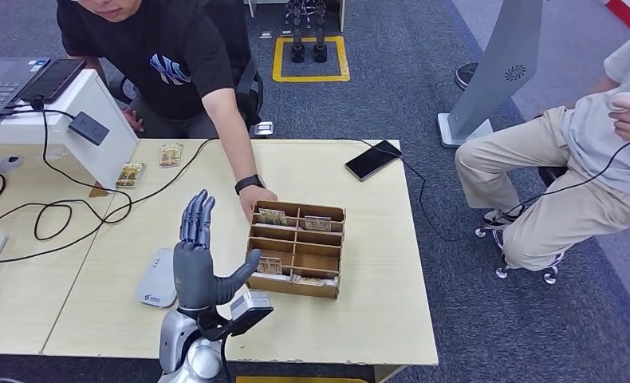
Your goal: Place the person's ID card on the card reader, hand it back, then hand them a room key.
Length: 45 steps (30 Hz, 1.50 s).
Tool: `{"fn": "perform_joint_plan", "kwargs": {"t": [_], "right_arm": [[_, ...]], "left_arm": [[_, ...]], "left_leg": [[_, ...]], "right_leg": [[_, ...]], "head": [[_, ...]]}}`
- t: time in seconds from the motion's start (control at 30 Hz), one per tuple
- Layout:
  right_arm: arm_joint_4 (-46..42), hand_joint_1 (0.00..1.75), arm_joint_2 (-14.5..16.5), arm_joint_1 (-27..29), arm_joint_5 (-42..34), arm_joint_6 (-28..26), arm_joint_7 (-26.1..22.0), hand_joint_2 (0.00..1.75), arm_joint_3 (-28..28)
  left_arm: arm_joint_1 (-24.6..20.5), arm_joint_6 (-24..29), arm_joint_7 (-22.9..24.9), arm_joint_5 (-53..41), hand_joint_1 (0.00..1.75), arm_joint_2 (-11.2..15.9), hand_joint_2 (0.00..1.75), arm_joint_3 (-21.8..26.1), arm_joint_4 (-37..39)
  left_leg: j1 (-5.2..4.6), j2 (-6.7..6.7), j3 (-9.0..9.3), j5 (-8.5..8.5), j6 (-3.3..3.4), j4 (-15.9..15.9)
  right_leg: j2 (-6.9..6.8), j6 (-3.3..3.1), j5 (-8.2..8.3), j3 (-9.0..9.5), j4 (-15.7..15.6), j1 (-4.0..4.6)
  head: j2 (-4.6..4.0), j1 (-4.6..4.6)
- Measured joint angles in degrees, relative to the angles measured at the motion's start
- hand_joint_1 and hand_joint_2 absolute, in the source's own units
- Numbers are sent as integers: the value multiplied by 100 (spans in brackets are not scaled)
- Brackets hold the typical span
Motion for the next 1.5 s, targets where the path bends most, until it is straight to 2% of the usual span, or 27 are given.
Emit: {"fn": "perform_joint_plan", "kwargs": {"t": [0.13, 0.27, 0.53, 0.7, 0.9, 1.1, 1.37, 1.5], "right_arm": [[-10, 0, 1, 2, -106, 0, 67, 175, 0], [-26, 0, 3, 2, -186, 0, 78, 175, 0], [-35, 0, 4, 4, -193, 0, 119, 175, 0], [-55, 0, 7, 7, -126, 0, 79, 175, 0], [-60, 0, 7, 11, -38, 0, 88, 175, 0], [-61, 0, 7, 12, 56, 0, 74, 175, 0], [-61, 0, 7, 12, 103, 0, 106, 175, 0], [-60, 0, 7, 12, 159, 0, 114, 175, 0]], "left_arm": [[73, -14, 632, -302, 0, 34, 175, -95, -1], [239, -14, 1038, -582, 0, 77, 175, -412, -64], [324, -20, 1164, -639, 0, 104, 175, -600, -134], [519, -79, 1070, -314, 0, 327, 175, -1305, -214], [534, -82, 1299, -366, 0, 610, 175, -1858, -225], [430, -76, 1755, -996, 0, 733, 175, -2159, -49], [366, -67, 1952, -1264, 0, 769, 175, -2266, 143], [290, -58, 2615, -2463, 0, 746, 175, -2269, 363]], "left_leg": [[0, 1, 1, 0, 0, 0], [-1, 2, -2, -1, 1, 0], [-2, 1, -3, -2, 1, 0], [-3, 2, -2, -2, 2, 0], [-1, 3, -1, -2, 1, 0], [-1, 3, -2, -2, 1, 0], [-2, 5, -2, -2, 1, 0], [-2, 5, -2, -2, 1, 0]], "right_leg": [[2, 0, 0, -1, 0, 0], [4, 1, -1, -2, 0, -1], [5, 1, -1, -3, -1, -2], [4, 1, -2, -4, -1, -2], [5, 1, -2, -6, -1, -1], [6, 1, -2, -5, -1, -1], [8, 1, -2, -6, -1, -2], [8, 1, -2, -6, -1, -2]], "head": [[0, -1], [0, 1], [0, 1], [0, 1], [0, 0], [0, 0], [0, 0], [0, 0]]}}
